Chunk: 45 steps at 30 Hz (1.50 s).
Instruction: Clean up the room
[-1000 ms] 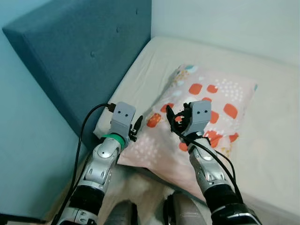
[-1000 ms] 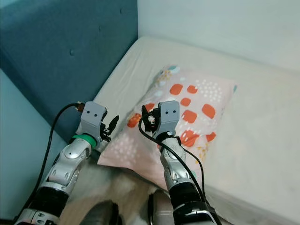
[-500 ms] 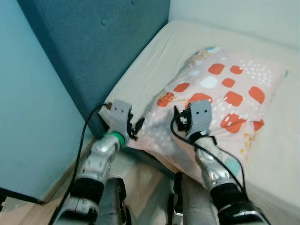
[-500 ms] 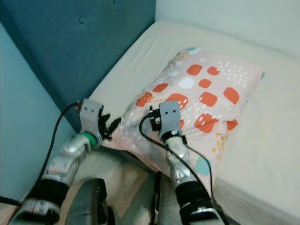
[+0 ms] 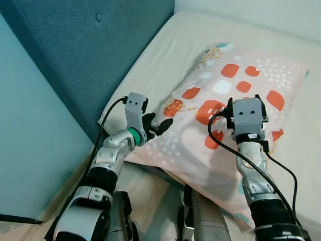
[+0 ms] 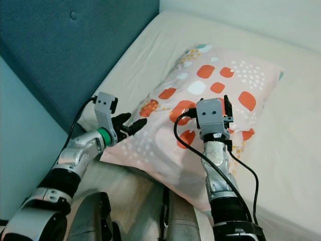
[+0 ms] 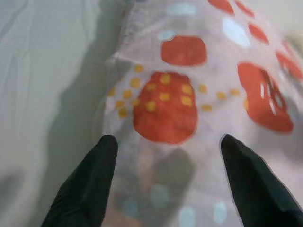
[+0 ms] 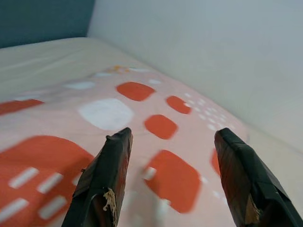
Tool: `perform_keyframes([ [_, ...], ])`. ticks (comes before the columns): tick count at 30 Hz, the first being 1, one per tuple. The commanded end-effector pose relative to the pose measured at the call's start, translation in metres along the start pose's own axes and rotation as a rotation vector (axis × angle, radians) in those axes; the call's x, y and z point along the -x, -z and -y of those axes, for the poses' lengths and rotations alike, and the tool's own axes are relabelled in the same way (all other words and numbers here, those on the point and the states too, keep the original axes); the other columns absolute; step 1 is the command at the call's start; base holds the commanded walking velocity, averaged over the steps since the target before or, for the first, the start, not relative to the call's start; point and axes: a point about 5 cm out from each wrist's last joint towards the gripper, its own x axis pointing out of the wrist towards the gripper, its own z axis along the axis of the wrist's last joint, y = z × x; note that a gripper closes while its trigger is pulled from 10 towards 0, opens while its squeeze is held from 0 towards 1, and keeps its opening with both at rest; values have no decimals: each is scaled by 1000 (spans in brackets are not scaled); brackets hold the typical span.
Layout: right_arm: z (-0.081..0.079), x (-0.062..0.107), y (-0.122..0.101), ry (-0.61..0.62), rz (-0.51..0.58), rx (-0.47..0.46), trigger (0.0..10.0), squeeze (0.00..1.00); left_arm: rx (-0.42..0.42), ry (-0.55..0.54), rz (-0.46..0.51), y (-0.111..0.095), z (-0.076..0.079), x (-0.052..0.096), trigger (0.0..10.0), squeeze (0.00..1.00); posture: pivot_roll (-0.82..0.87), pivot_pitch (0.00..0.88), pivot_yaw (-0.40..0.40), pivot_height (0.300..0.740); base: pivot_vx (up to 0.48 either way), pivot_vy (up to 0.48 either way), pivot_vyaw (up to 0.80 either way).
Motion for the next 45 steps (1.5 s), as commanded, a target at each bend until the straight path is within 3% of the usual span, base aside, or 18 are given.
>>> perform_keyframes([
  [1, 11, 5, 8, 38, -40, 14, 10000, 0, 70, -15, -22, 9, -7, 2, 10000, 1000, -140, 157, 53, 605, 0, 0, 0],
  [6, 18, 10, 13, 57, -74, 6, 10000, 0, 120, -53, -15, 7, -17, 1, 10000, 1000, -175, 181, 49, 605, 0, 0, 0],
  [15, 19, 32, 1, 10, -41, -44, 10000, 0, 69, -65, -84, 16, -23, 2, 10000, 1000, -243, 252, 53, 605, 0, 0, 0],
  [16, 17, 35, -1, -6, -38, -57, 10000, 0, 97, -18, -104, 22, -19, 2, 10000, 0, -248, 261, 52, 605, 0, 0, 0],
  [23, 12, 42, -5, -41, -44, -73, 10000, 0, 254, 123, -140, 38, -6, 3, 10000, 0, -252, 274, 47, 605, 0, 0, 0],
  [27, 8, 44, -6, -61, -55, -86, 10000, 0, 433, 270, -125, 48, 15, -1, 10000, 0, -245, 278, 45, 605, 0, 0, 0],
  [30, 7, 45, -6, -65, -57, -87, 10000, 0, 451, 283, -114, 48, 19, -3, 10000, 0, -245, 276, 45, 605, 0, 0, 0],
  [31, 6, 46, -7, -73, -62, -90, 10000, 0, 442, 290, -101, 49, 29, -9, 10000, 0, -244, 271, 45, 605, 0, 0, 0],
  [34, 6, 46, -7, -77, -64, -92, 10000, 0, 420, 286, -99, 49, 33, -12, 10000, 0, -243, 269, 45, 605, 0, 0, 0],
  [36, 5, 46, -7, -80, -66, -93, 10000, 0, 355, 253, -112, 51, 38, -16, 10000, 0, -242, 265, 45, 605, 0, 0, 0],
  [37, 5, 46, -7, -83, -68, -95, 10000, 0, 258, 203, -147, 55, 42, -19, 10000, 0, -244, 264, 46, 605, 0, 0, 0],
  [38, 5, 46, -7, -83, -68, -95, 10000, 0, 258, 203, -147, 55, 42, -19, 10000, 0, -244, 264, 46, 605, 0, 0, 0],
  [40, 5, 44, -7, -85, -70, -96, 10000, 0, 92, 147, -187, 60, 49, -24, 10000, 0, -243, 259, 48, 605, 0, 0, 0],
  [41, 5, 44, -7, -85, -70, -96, 10000, 0, 92, 147, -187, 60, 49, -24, 10000, 0, -243, 259, 48, 605, 0, 0, 0],
  [42, 5, 44, -7, -84, -71, -97, 10000, 0, 64, 146, -193, 61, 53, -25, 7529, 0, -241, 259, 50, 605, 0, 0, 0],
  [43, 5, 44, -7, -84, -71, -97, 10000, 0, 64, 146, -193, 61, 53, -25, 7529, 0, -241, 259, 50, 605, 0, 0, 0],
  [44, 5, 43, -7, -83, -72, -98, 10000, 0, 45, 151, -201, 62, 55, -26, 4235, 0, -241, 258, 51, 605, 0, 0, 0],
  [45, 5, 43, -6, -81, -74, -98, 10000, 0, 50, 172, -207, 63, 59, -27, 0, 0, -239, 256, 52, 605, 0, 0, 0],
])
